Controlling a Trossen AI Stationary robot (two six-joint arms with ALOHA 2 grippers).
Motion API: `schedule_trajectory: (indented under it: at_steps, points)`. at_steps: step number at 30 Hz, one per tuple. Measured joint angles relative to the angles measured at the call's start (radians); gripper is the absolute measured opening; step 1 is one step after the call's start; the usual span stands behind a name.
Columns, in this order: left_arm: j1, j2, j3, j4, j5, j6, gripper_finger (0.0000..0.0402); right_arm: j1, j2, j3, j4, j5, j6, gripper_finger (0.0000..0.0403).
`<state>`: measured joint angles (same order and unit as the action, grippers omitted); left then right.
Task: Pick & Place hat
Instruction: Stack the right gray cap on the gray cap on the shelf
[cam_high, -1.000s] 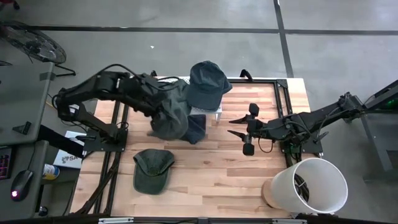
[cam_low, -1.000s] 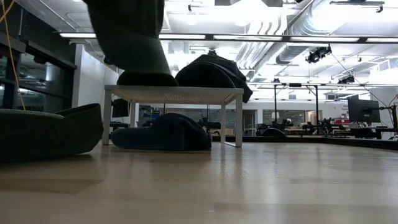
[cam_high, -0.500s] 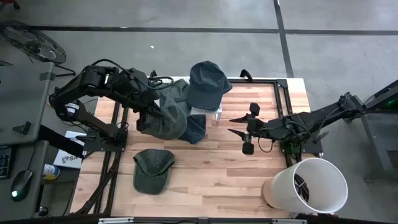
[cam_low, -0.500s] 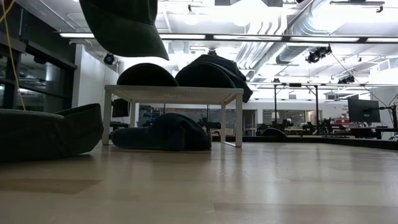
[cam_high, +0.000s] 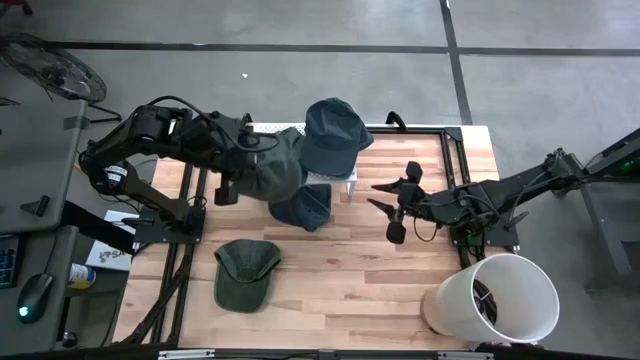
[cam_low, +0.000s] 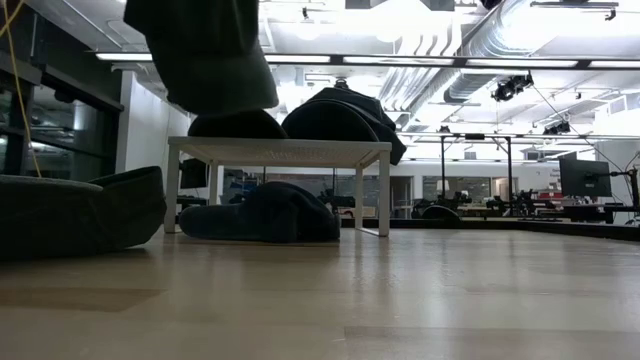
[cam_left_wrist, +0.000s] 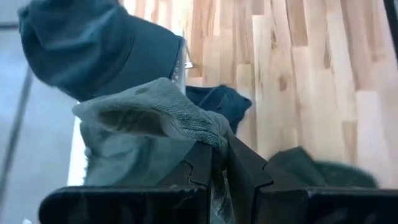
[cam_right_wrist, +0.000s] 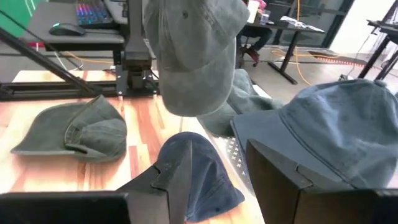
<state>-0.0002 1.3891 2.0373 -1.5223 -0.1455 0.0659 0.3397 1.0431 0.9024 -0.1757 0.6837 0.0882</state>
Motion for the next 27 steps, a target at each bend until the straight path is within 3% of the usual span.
schedule_trajectory:
  at_steps: [9,27]
  points:
    - [0.0,0.001,0.01,-0.008,0.018,0.222,0.0022,0.0,0.0,0.0,0.0,0.051,0.028,0.0142]
    - [0.0,-0.001,0.252,-0.03,0.035,0.427,0.0022,0.0,0.0,0.0,0.0,0.096,0.288,0.0142]
